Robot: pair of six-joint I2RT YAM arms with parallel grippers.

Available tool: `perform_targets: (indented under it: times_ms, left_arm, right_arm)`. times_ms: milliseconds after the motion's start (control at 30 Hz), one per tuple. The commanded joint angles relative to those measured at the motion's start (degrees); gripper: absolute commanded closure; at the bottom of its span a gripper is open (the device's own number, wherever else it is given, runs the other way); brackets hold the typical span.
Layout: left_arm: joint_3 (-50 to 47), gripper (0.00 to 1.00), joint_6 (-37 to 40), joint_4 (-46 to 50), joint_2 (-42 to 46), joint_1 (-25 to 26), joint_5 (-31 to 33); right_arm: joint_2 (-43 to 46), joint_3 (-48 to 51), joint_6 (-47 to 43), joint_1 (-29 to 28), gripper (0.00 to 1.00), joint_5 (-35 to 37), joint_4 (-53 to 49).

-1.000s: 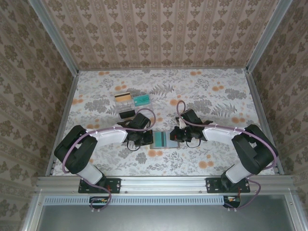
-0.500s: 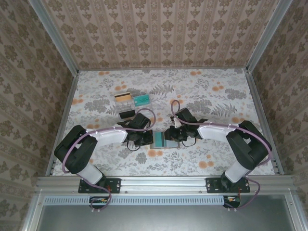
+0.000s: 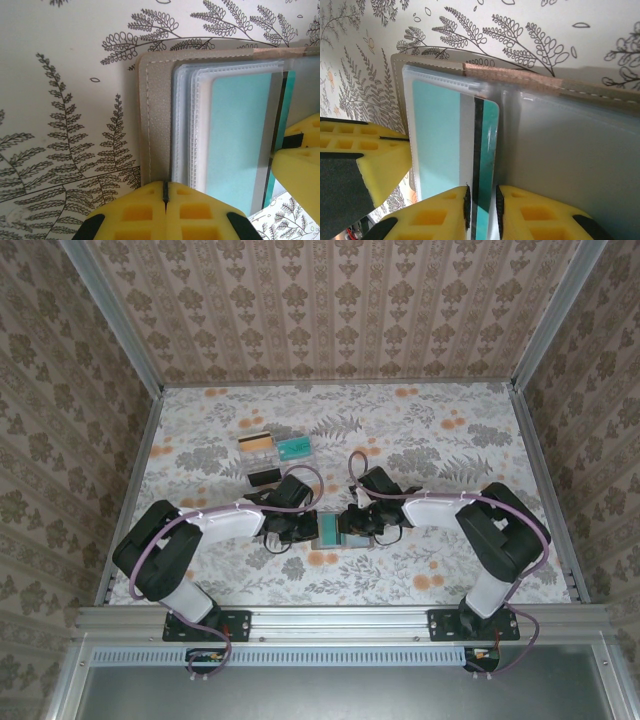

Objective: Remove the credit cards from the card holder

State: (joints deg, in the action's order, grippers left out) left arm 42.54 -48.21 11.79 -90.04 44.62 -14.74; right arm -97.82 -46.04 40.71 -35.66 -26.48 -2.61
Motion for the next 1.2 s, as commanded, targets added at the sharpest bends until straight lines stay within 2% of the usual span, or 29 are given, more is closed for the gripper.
perform_targets:
  times_ms: [0, 67, 133, 167, 567, 833, 933, 1033, 1100, 1167]
  left_arm:
    - [-0.29, 1.00, -0.05, 0.84, -1.03, 0.57, -0.88]
    - [-0.28, 1.00, -0.04, 0.88, -1.04, 0.64, -0.86]
    - [-0.36, 1.00, 0.02, 1.04, -1.08, 0.59, -0.79]
    - [-0.43, 1.00, -0.05, 1.13, -1.03, 0.51, -0.73]
    - [-0.46, 1.00, 0.91, 2.17, -0.36, -0.22, -0.63]
    - [0.69, 0.98, 1.05, 2.69, 1.81, -1.15, -1.12]
    - [1.50, 0.87, 0.92, 2.55, 4.29, -1.77, -1.53]
    - [1.84, 0.66, 0.17, 2.04, 7.43, -2.80, -1.72]
    - [1.71, 0.45, -0.84, 1.09, 9.70, -3.76, -1.95]
    - [1.15, 0.34, -1.81, -0.73, 12.17, -4.72, -2.47]
  right_arm:
    - [-1.28, -1.09, 0.44, -0.46, 0.80, -1.14, 1.39]
    - [-1.09, -1.00, 0.33, -0.46, 0.85, -0.79, 1.03]
    - [-0.64, -0.62, -0.04, -0.44, 0.98, -0.30, 0.52]
    - [-0.38, -0.54, -0.23, -0.37, 1.00, -0.06, 0.14]
    - [5.82, 4.51, -2.70, 3.62, 1.00, 0.15, -3.30]
    - [13.75, 5.94, -4.95, 6.43, 1.00, -0.68, -7.72]
    - [16.34, 5.51, -5.69, 6.74, 1.00, -1.12, -9.42]
    - [17.73, 5.08, -6.08, 7.16, 1.00, -1.69, -10.63]
    - [17.75, 5.12, -5.93, 7.59, 1.00, -2.72, -10.71]
    - [20.26, 4.83, -5.76, 7.96, 1.00, -3.88, -10.73]
